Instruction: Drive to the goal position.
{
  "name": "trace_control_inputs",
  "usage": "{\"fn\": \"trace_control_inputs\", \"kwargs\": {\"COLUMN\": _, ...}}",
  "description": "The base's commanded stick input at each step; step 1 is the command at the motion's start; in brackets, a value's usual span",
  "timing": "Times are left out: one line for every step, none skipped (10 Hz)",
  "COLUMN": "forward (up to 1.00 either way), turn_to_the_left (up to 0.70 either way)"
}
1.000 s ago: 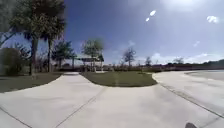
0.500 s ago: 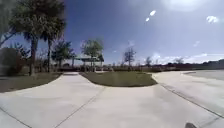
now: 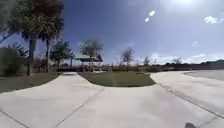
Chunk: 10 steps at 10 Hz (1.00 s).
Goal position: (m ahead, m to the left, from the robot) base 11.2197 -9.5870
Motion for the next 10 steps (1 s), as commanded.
{"fn": "trace_control_inputs", "kwargs": {"forward": 0.00, "turn_to_the_left": -1.00}}
{"fn": "trace_control_inputs", "kwargs": {"forward": 0.00, "turn_to_the_left": -1.00}}
{"fn": "trace_control_inputs", "kwargs": {"forward": 0.00, "turn_to_the_left": -1.00}}
{"fn": "trace_control_inputs", "kwargs": {"forward": 0.00, "turn_to_the_left": -1.00}}
{"fn": "trace_control_inputs", "kwargs": {"forward": 0.00, "turn_to_the_left": -1.00}}
{"fn": "trace_control_inputs", "kwargs": {"forward": 0.00, "turn_to_the_left": -1.00}}
{"fn": "trace_control_inputs", "kwargs": {"forward": 0.00, "turn_to_the_left": -1.00}}
{"fn": "trace_control_inputs", "kwargs": {"forward": 0.00, "turn_to_the_left": -1.00}}
{"fn": "trace_control_inputs", "kwargs": {"forward": 0.00, "turn_to_the_left": -1.00}}
{"fn": "trace_control_inputs", "kwargs": {"forward": 0.00, "turn_to_the_left": -1.00}}
